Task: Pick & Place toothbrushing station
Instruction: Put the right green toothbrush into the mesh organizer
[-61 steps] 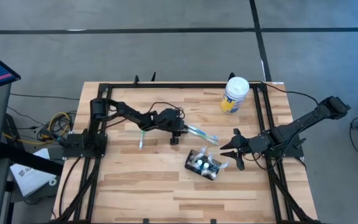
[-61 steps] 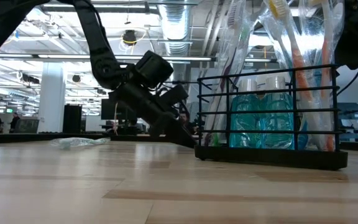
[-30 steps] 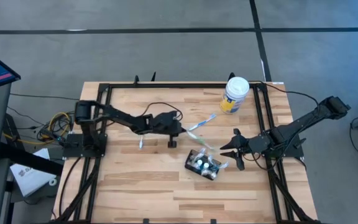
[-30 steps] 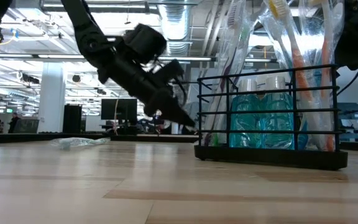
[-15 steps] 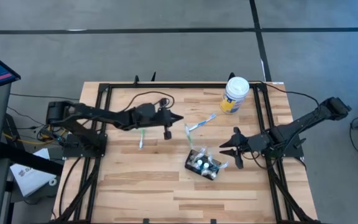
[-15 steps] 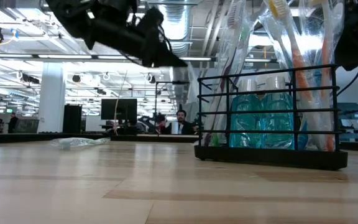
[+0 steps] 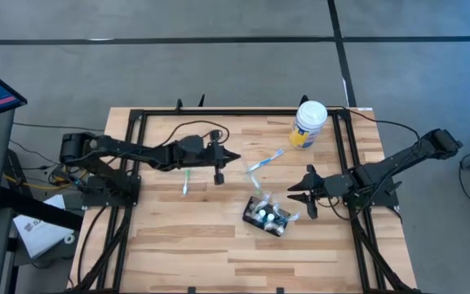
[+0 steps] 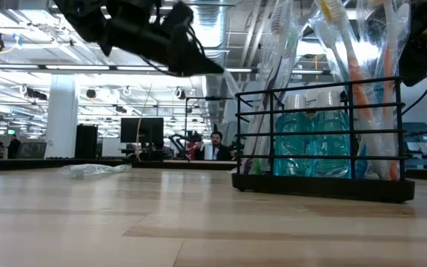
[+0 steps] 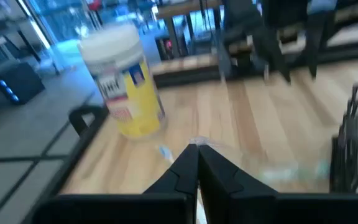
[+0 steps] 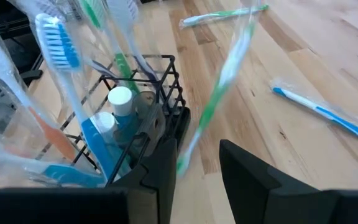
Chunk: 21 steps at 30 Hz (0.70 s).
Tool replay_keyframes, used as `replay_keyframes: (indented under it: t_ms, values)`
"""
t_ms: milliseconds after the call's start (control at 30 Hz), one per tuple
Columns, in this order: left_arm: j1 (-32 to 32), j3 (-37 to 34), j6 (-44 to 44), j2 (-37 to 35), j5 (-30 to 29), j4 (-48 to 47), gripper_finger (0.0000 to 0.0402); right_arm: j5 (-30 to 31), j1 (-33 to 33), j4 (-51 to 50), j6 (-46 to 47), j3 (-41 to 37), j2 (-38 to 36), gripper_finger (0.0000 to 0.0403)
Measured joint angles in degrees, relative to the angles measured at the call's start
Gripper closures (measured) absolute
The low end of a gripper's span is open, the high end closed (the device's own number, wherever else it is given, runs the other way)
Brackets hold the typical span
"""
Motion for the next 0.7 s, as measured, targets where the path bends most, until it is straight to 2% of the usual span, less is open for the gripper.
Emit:
replay_keyframes:
  t_ms: [233, 700]
  values:
    - [0.0, 0.0, 0.0, 4.6, 0.0, 1.17, 0.0401, -0.04, 0.0, 0.0, 0.0, 0.01, 0.0, 0.0289]
    - [0.14, 0.02, 0.0, 3.31, 0.02, 1.77, 0.0401, -1.39, 0.13, -1.97, 2.48, 0.0, 0.0, 0.0289]
